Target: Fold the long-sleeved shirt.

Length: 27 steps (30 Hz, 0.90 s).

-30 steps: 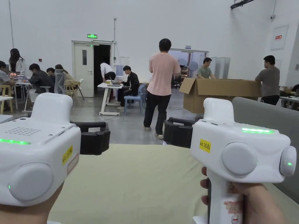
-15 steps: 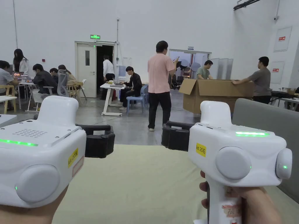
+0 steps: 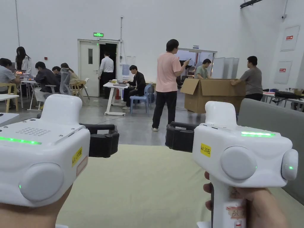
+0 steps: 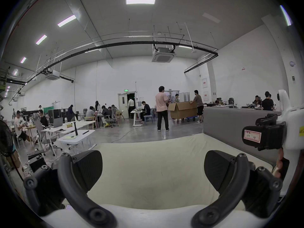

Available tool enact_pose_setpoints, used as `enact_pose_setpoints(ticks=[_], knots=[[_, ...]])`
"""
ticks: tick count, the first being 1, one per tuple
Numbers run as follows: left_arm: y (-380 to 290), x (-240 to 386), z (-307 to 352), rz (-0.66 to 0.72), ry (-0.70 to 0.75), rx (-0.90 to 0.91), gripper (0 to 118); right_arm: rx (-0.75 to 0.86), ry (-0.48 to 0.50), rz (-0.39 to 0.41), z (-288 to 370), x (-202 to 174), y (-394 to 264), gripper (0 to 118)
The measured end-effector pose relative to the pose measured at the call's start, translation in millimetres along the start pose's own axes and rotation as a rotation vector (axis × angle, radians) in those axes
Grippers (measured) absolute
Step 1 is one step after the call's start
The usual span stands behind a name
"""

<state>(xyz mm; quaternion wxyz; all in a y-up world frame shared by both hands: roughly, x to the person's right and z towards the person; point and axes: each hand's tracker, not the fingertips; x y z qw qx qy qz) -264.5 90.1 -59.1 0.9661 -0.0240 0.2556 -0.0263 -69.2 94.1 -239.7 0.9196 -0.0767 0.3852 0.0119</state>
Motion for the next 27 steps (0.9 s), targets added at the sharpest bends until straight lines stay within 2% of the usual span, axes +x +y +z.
enact_pose_setpoints(ticks=[27], knots=[[-3.1, -3.8, -1.2, 0.012, -0.003, -0.011, 118, -0.031, 0.020, -0.010, -4.8, -2.8, -7.1, 118]])
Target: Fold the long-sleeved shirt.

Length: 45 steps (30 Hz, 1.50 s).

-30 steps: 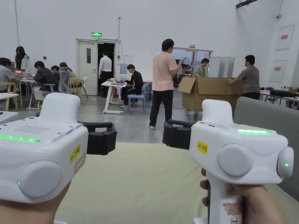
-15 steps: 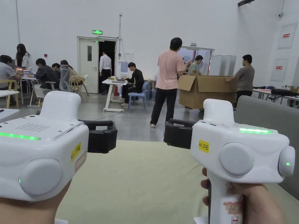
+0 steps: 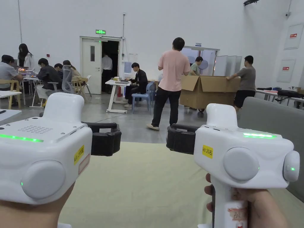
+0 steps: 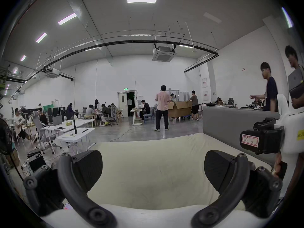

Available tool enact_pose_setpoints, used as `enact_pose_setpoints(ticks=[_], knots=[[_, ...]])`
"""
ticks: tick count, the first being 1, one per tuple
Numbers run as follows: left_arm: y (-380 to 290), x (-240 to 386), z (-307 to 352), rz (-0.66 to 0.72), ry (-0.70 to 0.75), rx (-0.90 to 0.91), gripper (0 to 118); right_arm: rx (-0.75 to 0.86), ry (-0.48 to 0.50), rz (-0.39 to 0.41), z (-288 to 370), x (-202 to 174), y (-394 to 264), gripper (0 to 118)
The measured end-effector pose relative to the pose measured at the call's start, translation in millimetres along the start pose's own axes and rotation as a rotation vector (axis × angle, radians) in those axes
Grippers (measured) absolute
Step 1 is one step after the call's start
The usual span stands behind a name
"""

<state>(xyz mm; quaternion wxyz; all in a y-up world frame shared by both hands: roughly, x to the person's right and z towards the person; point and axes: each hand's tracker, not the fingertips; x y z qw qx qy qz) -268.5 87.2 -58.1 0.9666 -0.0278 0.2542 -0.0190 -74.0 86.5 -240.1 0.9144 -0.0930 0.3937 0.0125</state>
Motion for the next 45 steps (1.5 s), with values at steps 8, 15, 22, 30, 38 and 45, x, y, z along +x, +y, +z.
enact_pose_setpoints(ticks=[8, 15, 22, 30, 38, 45], knots=[[-1.8, 0.9, 3.6, 0.007, -0.003, 0.003, 118, -0.011, -0.001, -0.002, -1.1, -0.1, -2.3, 118], [-3.4, -0.3, 2.4, 0.009, -0.001, -0.006, 118, -0.012, -0.003, 0.009, -0.5, -3.3, -3.3, 118], [-5.3, -0.5, 4.4, 0.011, -0.002, -0.009, 118, -0.005, 0.001, 0.003, 0.9, -3.7, -4.0, 118], [-5.2, -1.4, 6.2, 0.011, 0.003, -0.008, 118, -0.022, 0.012, -0.001, 0.6, -5.1, -6.3, 118], [-8.4, -0.4, 4.6, 0.008, -0.001, -0.024, 118, -0.022, 0.028, 0.021, 0.9, -13.9, -9.5, 118], [-10.8, -0.8, 3.1, 0.012, -0.007, -0.034, 118, -0.027, 0.021, 0.019, -1.5, -12.9, -11.5, 118]])
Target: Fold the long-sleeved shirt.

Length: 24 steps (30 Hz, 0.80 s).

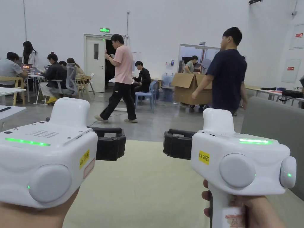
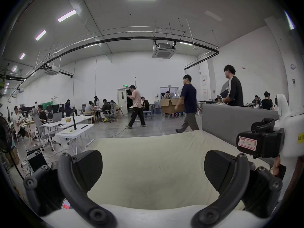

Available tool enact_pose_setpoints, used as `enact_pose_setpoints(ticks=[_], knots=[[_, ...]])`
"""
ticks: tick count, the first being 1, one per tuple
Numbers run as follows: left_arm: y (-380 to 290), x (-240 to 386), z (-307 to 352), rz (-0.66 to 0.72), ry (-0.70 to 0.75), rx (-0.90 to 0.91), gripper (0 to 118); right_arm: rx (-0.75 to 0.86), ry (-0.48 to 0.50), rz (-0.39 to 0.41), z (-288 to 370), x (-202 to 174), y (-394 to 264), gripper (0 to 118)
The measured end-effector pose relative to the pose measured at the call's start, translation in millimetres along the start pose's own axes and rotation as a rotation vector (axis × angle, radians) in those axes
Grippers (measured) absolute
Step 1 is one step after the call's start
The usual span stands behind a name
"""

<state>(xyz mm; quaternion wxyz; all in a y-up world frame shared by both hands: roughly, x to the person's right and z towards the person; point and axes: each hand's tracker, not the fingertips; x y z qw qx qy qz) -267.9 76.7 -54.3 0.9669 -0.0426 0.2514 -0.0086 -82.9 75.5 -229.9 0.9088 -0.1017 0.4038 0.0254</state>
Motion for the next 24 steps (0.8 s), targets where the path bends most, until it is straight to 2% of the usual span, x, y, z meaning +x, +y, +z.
enact_pose_setpoints(ticks=[24], knots=[[-7.3, -2.3, -12.5, 0.001, -0.005, -0.035, 118, -0.043, -0.007, -0.037, -15.6, 5.9, -6.7, 118]])
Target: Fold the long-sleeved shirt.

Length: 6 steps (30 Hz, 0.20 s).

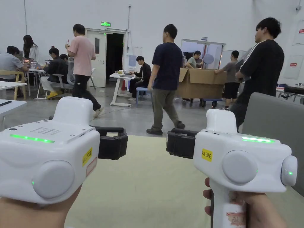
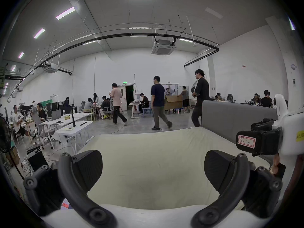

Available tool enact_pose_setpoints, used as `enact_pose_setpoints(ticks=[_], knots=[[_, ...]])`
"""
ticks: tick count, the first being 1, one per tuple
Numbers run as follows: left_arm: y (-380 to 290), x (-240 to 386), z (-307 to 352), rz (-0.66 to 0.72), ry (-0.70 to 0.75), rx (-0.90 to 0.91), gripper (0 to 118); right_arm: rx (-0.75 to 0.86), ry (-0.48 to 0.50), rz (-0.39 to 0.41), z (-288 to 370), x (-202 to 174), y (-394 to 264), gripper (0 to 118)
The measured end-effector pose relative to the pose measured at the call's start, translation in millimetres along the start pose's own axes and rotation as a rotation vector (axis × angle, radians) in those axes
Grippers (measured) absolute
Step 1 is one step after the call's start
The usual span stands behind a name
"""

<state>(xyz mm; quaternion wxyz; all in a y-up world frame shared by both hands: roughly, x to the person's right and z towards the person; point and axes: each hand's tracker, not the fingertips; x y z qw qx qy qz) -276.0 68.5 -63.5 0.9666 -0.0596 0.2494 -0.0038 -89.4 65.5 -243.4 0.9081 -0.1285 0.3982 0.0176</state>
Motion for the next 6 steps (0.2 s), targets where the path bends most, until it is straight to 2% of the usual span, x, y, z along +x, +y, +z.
enact_pose_setpoints(ticks=[6], knots=[[-2.7, 1.8, -2.3, -0.006, 0.000, -0.014, 118, -0.006, 0.001, 0.000, -1.8, -0.3, -1.5, 118]])
